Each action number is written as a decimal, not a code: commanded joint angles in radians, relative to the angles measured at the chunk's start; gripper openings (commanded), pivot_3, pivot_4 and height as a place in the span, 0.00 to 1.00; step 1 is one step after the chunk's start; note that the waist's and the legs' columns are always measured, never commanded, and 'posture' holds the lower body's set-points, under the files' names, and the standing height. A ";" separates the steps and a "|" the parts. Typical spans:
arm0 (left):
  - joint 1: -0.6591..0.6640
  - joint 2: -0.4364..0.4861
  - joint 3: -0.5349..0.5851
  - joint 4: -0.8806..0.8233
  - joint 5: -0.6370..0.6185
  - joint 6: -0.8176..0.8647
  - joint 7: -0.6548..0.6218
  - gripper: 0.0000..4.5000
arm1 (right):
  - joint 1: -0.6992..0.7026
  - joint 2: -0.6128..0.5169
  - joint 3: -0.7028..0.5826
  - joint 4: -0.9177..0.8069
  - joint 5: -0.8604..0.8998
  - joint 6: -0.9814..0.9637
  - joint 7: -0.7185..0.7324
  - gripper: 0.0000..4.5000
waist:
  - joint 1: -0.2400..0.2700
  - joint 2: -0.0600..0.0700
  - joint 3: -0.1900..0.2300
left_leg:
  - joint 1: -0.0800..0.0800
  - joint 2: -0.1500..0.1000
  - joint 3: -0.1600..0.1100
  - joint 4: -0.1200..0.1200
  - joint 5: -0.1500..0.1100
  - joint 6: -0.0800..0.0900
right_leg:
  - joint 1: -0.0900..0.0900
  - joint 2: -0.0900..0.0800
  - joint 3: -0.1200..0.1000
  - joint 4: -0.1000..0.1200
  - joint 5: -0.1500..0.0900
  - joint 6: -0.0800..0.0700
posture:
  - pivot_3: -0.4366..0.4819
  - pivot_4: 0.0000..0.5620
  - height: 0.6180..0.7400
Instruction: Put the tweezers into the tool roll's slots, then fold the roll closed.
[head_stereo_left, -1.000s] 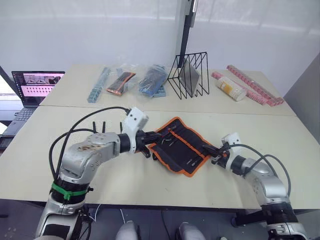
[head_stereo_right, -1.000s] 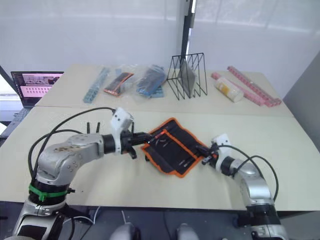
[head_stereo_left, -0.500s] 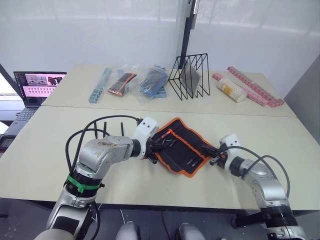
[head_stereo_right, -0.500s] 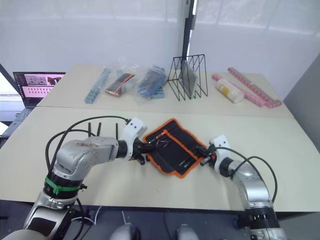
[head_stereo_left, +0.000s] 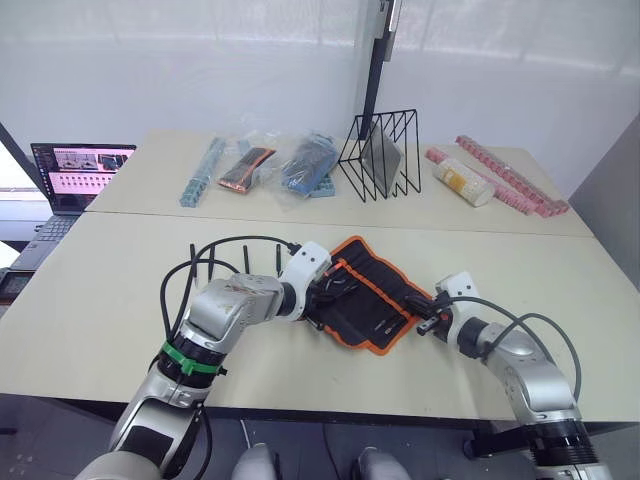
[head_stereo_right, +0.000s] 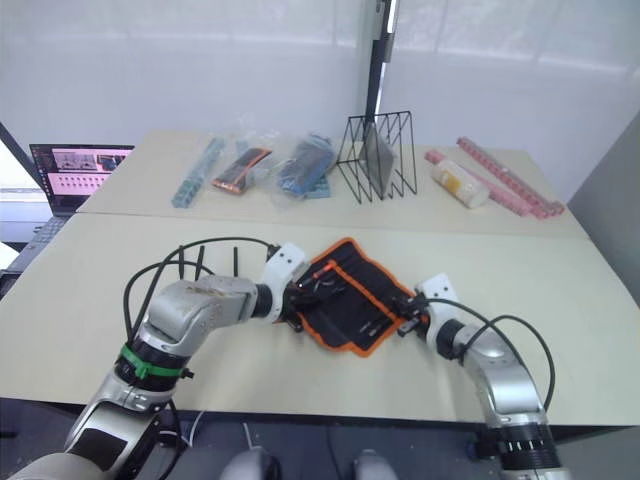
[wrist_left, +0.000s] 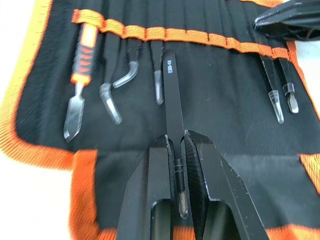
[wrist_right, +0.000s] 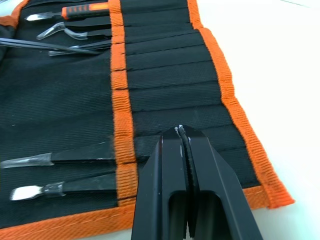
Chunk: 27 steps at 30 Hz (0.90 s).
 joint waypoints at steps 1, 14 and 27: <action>-0.042 -0.012 -0.012 0.018 0.025 -0.044 -0.025 0.00 | 0.051 0.014 0.065 0.006 -0.019 0.071 0.002 0.02 | -0.001 0.000 0.000 | 0.000 0.000 0.000 0.000 0.000 0.000 | 0.000 0.000 0.000 0.000 0.000 0.000 | 0.48 0.27 0.57; -0.098 -0.056 -0.055 0.159 0.102 -0.126 -0.093 0.00 | 0.084 0.036 0.070 -0.056 -0.023 0.098 -0.030 0.02 | -0.004 0.000 0.000 | -0.001 0.000 -0.001 -0.001 0.000 0.000 | 0.000 0.001 0.000 -0.001 0.000 0.000 | 0.48 0.27 0.57; -0.183 -0.142 -0.068 0.409 0.212 -0.295 -0.130 0.00 | 0.097 0.047 0.090 -0.078 -0.054 0.126 -0.063 0.02 | -0.003 0.000 0.000 | -0.001 -0.001 -0.002 -0.001 0.000 0.000 | 0.001 0.001 0.000 -0.003 0.000 0.000 | 0.48 0.27 0.57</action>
